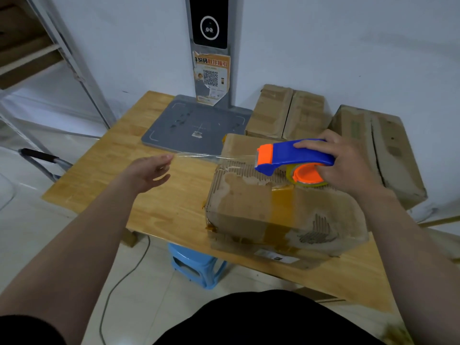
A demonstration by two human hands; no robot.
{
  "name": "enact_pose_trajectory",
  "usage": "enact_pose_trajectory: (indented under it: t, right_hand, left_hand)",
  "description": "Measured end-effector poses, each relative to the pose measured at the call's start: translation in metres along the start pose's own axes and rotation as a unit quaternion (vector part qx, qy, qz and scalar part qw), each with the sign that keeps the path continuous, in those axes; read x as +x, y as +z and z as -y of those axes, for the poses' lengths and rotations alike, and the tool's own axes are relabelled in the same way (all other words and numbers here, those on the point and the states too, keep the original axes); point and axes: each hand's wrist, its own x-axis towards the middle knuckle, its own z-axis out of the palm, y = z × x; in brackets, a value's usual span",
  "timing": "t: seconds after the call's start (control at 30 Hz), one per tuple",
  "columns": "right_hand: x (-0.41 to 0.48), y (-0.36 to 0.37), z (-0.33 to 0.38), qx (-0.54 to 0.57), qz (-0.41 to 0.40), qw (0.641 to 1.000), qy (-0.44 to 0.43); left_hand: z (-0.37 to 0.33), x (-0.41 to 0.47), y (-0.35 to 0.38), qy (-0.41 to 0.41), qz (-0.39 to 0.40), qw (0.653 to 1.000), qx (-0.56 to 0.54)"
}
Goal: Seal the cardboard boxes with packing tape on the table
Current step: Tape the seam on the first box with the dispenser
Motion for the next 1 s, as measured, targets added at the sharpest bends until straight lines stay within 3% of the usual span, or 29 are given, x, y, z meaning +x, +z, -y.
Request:
enact_pose_trajectory:
  t: [0.4, 0.7, 1.0]
  right_hand:
    - [0.003, 0.013, -0.010, -0.045, 0.039, 0.998, -0.003]
    - [-0.001, 0.019, -0.009, -0.052, 0.045, 0.997, 0.033]
    - [0.000, 0.030, -0.008, -0.050, -0.007, 0.998, 0.028]
  left_hand:
    - [0.044, 0.021, 0.022, -0.081, -0.062, 0.995, -0.021]
    - [0.079, 0.028, 0.094, -0.142, -0.052, 0.983, 0.104]
    - [0.085, 0.030, 0.108, -0.124, -0.027, 0.951, 0.283]
